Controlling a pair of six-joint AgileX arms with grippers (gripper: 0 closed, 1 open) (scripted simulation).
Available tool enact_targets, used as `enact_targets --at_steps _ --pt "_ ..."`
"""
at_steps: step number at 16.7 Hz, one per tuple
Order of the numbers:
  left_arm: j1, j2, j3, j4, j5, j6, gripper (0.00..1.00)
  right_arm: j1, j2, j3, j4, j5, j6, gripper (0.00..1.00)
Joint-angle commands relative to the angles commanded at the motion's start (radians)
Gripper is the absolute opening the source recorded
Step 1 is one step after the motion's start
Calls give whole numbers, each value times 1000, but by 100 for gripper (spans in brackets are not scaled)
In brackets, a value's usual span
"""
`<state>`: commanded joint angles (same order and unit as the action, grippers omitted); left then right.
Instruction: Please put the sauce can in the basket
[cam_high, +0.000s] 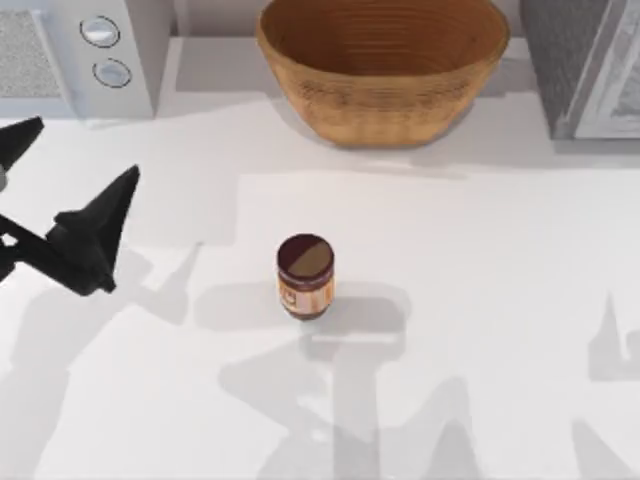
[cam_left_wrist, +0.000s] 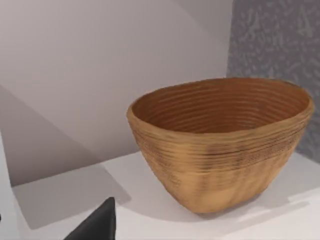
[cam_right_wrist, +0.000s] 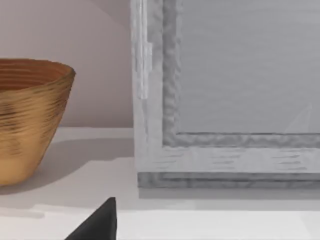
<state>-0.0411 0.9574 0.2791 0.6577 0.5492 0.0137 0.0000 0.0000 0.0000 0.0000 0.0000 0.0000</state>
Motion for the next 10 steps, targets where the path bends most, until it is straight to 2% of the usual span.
enact_targets --at_steps 10 --pt "-56 1015 308 699 541 19 100 0 0 0 0 0 0 100"
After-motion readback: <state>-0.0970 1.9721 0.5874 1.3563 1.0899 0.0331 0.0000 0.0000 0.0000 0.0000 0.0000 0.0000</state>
